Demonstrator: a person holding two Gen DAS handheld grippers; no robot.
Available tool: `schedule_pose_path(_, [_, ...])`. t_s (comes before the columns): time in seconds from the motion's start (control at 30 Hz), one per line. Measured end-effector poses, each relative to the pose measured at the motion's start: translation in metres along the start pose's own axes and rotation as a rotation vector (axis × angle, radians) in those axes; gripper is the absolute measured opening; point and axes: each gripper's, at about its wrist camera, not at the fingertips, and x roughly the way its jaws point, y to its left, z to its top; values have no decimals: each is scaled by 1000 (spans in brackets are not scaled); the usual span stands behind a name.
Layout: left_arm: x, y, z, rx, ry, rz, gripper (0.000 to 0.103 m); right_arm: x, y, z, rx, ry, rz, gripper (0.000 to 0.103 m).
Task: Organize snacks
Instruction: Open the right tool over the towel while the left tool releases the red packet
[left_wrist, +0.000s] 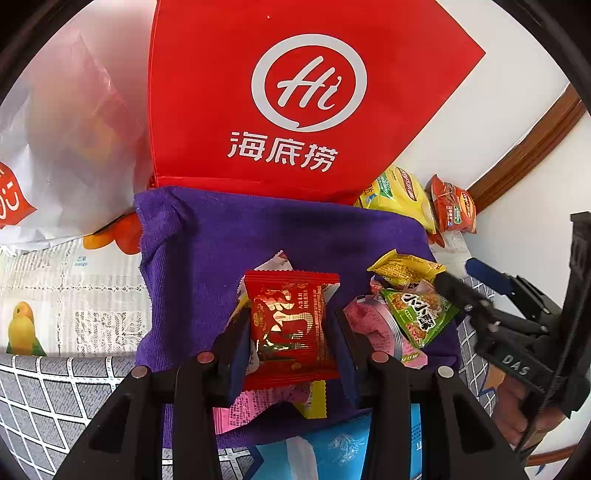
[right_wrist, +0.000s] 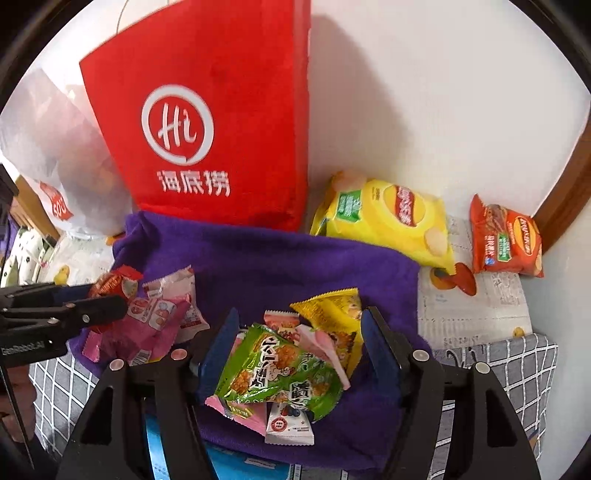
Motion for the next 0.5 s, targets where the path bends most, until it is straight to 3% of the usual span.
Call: schedule_pose_path(0.5, [-1, 0, 1, 2, -3, 26, 39, -21, -2, 5, 16, -63, 0, 69])
